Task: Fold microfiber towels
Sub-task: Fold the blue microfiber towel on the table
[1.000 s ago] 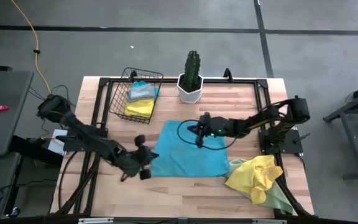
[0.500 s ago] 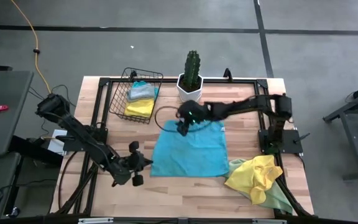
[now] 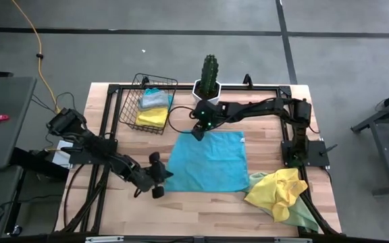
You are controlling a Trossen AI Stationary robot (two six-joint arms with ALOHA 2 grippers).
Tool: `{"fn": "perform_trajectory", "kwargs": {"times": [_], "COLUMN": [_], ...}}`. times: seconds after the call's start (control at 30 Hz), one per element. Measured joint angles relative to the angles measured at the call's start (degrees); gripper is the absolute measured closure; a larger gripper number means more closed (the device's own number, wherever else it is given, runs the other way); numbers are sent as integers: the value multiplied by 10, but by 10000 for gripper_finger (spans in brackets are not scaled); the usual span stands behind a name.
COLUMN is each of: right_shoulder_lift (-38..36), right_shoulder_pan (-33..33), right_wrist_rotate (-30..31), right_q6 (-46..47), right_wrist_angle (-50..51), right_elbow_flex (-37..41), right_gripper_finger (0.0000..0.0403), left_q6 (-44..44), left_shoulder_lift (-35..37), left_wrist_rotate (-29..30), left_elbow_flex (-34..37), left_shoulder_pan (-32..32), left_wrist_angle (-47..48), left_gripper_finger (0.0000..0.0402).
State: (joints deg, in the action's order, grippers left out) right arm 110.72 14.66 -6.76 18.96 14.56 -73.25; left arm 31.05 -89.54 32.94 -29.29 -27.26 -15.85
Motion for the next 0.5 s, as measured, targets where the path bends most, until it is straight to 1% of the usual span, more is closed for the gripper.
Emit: {"fn": "perform_trajectory", "kwargs": {"times": [0.07,0.17,0.2,0.3,0.4,0.5], "right_shoulder_lift": [6,11,14,15,17,17], "right_shoulder_pan": [3,3,3,7,11,19], "right_wrist_rotate": [1,3,4,6,5,6], "right_q6": [1,1,0,1,0,1], "right_wrist_angle": [6,18,8,5,0,-3], "right_elbow_flex": [2,2,2,1,1,1], "right_gripper_finger": [171,171,171,171,171,171], "left_q6": [-2,-11,-12,-6,-5,-2], "left_shoulder_lift": [2,1,2,2,2,2], "left_wrist_rotate": [-10,-12,-11,-7,10,11], "left_elbow_flex": [28,63,71,88,96,103], "left_shoulder_pan": [10,12,15,16,17,18], "left_wrist_angle": [-79,-154,-172,-182,-190,-201], "left_gripper_finger": [401,401,401,401,401,401]}}
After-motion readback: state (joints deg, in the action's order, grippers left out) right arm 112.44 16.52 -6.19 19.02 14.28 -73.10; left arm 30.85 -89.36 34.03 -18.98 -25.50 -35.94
